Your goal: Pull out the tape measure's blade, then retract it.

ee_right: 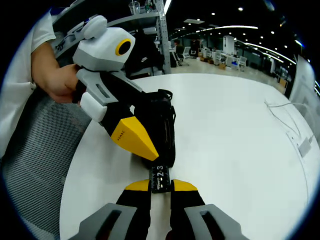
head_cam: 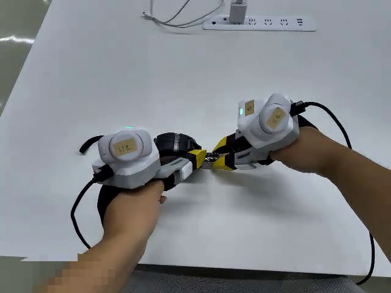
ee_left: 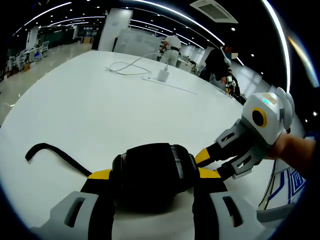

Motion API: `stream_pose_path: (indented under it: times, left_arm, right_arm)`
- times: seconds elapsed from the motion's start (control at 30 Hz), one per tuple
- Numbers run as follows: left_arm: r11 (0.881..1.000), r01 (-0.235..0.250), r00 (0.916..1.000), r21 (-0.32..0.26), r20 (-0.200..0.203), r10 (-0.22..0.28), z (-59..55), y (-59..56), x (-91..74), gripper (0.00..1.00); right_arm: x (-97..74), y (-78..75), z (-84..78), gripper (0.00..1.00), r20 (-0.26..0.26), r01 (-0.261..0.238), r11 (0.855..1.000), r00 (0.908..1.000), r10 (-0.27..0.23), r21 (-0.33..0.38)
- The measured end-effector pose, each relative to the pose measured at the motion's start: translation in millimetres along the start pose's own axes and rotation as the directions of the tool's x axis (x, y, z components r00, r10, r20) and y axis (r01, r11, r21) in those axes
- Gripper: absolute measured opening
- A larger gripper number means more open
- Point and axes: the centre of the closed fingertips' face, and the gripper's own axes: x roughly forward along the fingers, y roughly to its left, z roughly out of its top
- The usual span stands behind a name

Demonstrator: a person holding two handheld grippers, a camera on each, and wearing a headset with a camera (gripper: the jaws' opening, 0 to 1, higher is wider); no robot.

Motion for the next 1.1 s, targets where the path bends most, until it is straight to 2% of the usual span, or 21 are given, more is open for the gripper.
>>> stream_pose_path:
  times: [0.4, 0.43, 0.57, 0.83, 1.1]
  left_arm:
    - [1.000, 0.000, 1.0000, -0.004, 0.003, 0.000, -0.1, -0.1, -0.4, 0.59]
    - [1.000, -0.003, 1.0000, 0.006, 0.002, 0.003, -0.4, -0.5, -0.4, 0.59]
    - [1.000, -0.004, 1.0000, -0.011, 0.007, 0.005, -0.1, -0.5, -1.0, 0.59]
    - [1.000, -0.011, 0.9999, -0.008, 0.009, 0.011, -0.3, -0.9, -0.6, 0.60]
    - [1.000, -0.012, 0.9998, 0.017, 0.013, 0.012, -0.8, -1.2, 0.5, 0.61]
  right_arm:
    - [12.5, -0.5, 11.5, 0.10, 0.026, -0.005, 1.000, 0.9996, 0.005, -0.008]
    - [11.8, -0.2, 9.7, 0.10, 0.015, -0.007, 1.000, 0.9999, 0.007, -0.015]
    - [9.9, 0.4, 11.8, 0.10, 0.027, -0.005, 1.000, 0.9996, 0.005, -0.016]
    - [9.8, 2.2, 11.8, 0.10, 0.022, -0.003, 1.000, 0.9998, 0.004, -0.021]
    - [12.0, 3.5, 9.2, 0.12, 0.014, -0.001, 1.000, 0.9999, 0.002, -0.012]
